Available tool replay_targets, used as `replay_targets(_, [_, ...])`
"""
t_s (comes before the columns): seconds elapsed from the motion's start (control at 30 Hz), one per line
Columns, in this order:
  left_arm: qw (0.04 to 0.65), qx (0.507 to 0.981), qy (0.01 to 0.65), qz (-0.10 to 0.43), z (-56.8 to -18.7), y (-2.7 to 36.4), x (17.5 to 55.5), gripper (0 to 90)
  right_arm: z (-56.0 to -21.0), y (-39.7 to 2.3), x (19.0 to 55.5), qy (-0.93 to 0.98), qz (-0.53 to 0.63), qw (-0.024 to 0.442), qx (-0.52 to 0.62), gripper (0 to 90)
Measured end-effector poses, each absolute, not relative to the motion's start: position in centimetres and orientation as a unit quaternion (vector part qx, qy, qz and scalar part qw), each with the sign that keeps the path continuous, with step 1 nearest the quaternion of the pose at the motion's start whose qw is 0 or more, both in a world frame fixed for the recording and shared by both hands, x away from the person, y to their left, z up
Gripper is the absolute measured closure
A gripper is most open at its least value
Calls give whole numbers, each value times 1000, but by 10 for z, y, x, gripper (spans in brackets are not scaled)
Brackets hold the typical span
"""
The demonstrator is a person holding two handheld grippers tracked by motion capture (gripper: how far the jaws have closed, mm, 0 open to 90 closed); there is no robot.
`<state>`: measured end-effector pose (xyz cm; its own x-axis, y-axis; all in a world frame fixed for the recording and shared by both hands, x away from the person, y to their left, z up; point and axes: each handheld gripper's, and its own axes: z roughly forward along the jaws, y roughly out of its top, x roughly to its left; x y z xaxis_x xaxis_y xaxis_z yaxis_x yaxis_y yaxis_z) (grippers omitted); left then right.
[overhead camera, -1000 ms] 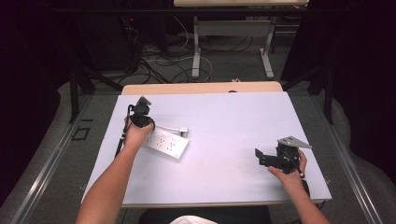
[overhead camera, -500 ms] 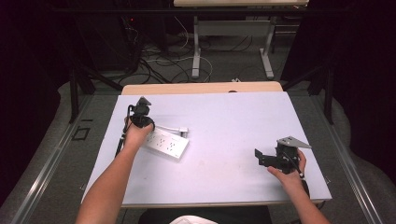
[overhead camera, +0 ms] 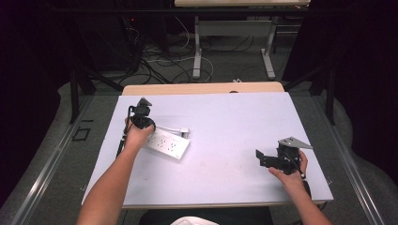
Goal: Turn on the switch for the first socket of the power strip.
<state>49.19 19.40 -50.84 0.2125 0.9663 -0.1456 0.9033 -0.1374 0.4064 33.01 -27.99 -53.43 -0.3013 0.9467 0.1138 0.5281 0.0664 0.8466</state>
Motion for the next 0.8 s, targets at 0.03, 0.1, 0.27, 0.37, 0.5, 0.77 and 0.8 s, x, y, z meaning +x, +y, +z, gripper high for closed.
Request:
replay_targets(0.03, [207, 752, 621, 77, -509, 194, 492, 875, -534, -280, 330, 687, 423, 247, 537, 13])
replay_targets(0.1, [205, 752, 621, 80, -509, 193, 492, 880, -534, -280, 330, 687, 423, 247, 537, 13])
replay_targets(0.27, [199, 753, 621, 85, -510, 193, 491, 899, -534, -280, 330, 685, 425, 248, 537, 13])
replay_targets(0.37, [200, 753, 621, 86, -510, 193, 491, 900, -534, -281, 330, 685, 425, 246, 538, 13])
replay_targets(0.5, [199, 753, 622, 85, -510, 193, 491, 899, -534, -280, 331, 687, 424, 246, 536, 14])
replay_targets(0.77, [201, 751, 623, 83, -510, 193, 492, 896, -534, -281, 332, 687, 425, 247, 535, 13])
replay_targets(0.8, [201, 751, 623, 84, -510, 193, 492, 895, -534, -281, 332, 687, 425, 246, 536, 14])
